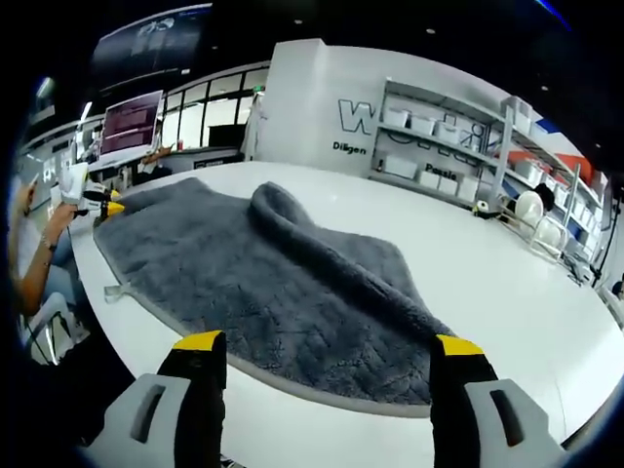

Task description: Open the folded towel by lifting each exposed corner and separating the folded layers until the towel lies flat within the target outline without major curled edges

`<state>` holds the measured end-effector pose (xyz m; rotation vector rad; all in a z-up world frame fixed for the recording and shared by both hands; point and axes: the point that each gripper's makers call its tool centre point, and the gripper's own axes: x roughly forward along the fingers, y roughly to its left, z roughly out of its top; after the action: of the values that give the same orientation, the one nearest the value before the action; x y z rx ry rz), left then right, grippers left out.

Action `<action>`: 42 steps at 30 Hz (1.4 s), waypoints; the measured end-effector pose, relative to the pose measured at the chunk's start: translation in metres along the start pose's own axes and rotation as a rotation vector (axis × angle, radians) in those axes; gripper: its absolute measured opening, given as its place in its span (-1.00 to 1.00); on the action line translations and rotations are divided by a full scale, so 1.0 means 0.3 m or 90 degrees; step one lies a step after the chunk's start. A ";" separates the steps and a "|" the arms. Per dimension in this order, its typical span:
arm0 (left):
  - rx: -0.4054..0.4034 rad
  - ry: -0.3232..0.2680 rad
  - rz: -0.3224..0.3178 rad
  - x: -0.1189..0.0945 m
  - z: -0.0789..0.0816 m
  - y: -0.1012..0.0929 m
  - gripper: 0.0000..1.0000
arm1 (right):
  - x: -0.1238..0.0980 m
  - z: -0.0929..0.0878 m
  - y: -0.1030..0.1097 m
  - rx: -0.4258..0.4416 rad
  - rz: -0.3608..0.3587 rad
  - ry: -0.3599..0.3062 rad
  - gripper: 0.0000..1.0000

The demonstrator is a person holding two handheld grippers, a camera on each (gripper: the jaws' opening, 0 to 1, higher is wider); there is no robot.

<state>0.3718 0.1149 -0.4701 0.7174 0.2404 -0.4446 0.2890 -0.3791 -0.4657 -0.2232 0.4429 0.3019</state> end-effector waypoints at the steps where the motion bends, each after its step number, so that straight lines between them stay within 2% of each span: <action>1: 0.016 0.003 0.006 0.000 0.006 0.001 -0.85 | 0.000 -0.001 0.001 -0.001 0.000 0.001 0.74; 5: 0.142 0.011 0.052 0.010 0.064 -0.001 -0.85 | -0.001 -0.004 0.006 -0.002 0.002 0.002 0.74; 9: 0.220 0.006 0.071 0.015 0.119 -0.035 -0.85 | -0.004 -0.006 0.004 -0.001 0.002 0.000 0.74; 12: 0.222 -0.016 0.073 0.030 0.164 -0.060 -0.85 | -0.004 -0.011 0.002 0.001 0.002 0.001 0.74; 17: 0.250 -0.050 0.047 0.052 0.234 -0.126 -0.85 | -0.003 -0.021 0.001 0.006 0.004 0.004 0.73; 21: 0.235 -0.090 -0.021 0.073 0.283 -0.223 -0.85 | -0.006 -0.031 -0.002 0.008 0.003 0.005 0.73; 27: 0.288 -0.098 -0.049 0.098 0.320 -0.313 -0.85 | -0.016 -0.035 -0.006 0.010 0.001 0.006 0.73; 33: 0.338 -0.115 -0.057 0.110 0.366 -0.368 -0.83 | -0.022 -0.035 -0.007 0.014 0.000 0.004 0.73; 35: 0.349 -0.118 -0.075 0.114 0.370 -0.399 -0.81 | -0.023 -0.038 -0.007 0.014 0.000 0.006 0.72; 38: 0.340 -0.119 -0.126 0.117 0.361 -0.464 -0.81 | -0.023 -0.042 -0.006 0.015 0.001 0.008 0.72; 42: 0.334 -0.113 -0.127 0.126 0.354 -0.473 -0.82 | -0.025 -0.050 -0.004 0.016 0.001 0.010 0.72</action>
<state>0.3448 -0.0635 -0.4880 1.1650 0.0231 -0.7724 0.2772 -0.3863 -0.4753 -0.2005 0.4622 0.2969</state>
